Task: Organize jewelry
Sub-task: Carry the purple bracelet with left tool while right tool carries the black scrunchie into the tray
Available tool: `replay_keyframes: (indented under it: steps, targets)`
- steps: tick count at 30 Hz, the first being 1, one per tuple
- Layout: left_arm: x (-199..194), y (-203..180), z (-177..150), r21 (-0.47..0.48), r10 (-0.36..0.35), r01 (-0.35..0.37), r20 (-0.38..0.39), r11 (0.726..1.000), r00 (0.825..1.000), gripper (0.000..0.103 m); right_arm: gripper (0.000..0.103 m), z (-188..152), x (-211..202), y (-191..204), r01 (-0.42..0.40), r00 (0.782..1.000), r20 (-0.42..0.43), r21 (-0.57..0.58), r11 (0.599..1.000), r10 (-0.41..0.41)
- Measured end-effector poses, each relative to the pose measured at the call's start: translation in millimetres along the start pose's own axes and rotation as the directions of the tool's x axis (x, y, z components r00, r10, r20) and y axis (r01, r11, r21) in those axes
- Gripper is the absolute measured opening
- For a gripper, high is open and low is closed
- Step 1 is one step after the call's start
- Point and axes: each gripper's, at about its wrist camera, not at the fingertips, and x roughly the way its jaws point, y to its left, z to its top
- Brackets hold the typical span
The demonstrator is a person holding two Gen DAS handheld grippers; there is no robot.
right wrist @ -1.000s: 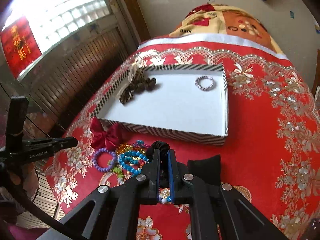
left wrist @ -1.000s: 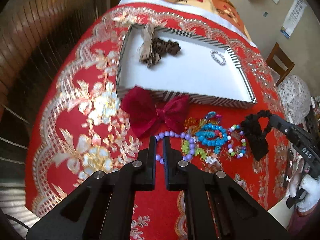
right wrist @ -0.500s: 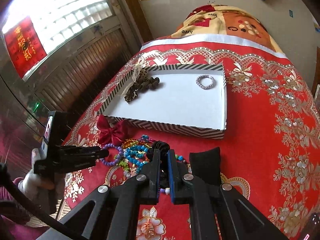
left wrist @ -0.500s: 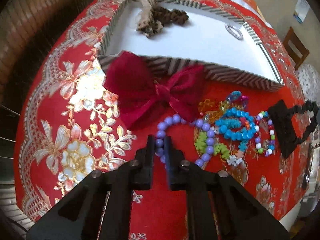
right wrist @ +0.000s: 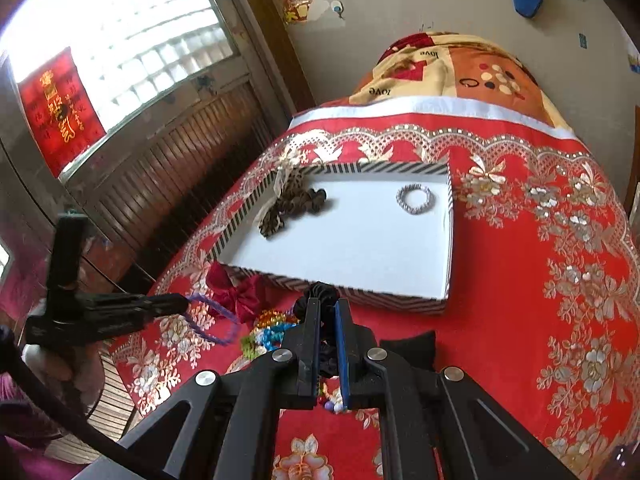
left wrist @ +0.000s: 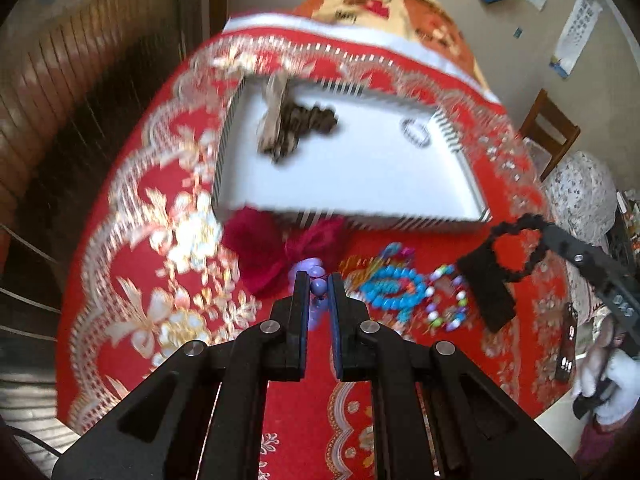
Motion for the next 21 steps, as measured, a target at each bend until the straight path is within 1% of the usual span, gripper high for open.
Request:
replay_keyframes:
  steps: [4, 10, 15, 21]
  targets:
    - [-12, -6, 19, 0.030, 0.004, -0.005, 0.042, 1.000, 0.999, 0.008, 0.006, 12, 1, -1, 0.002, 1.000, 0.016, -0.002, 1.000, -0.001]
    - [-12, -13, 45, 0.059, -0.003, -0.002, 0.079, 0.998, 0.997, 0.008, 0.006, 29, 5, -6, 0.014, 0.999, 0.032, -0.001, 1.000, -0.014]
    - [5, -21, 66, 0.087, -0.004, -0.003, 0.080, 0.996, 0.997, 0.008, 0.006, 43, 16, -15, 0.035, 0.999, 0.031, 0.014, 0.999, -0.035]
    - [34, -25, 87, 0.114, -0.002, -0.004, 0.055, 0.994, 0.998, 0.008, 0.006, 59, 39, -23, 0.054, 0.999, 0.004, 0.020, 0.998, -0.054]
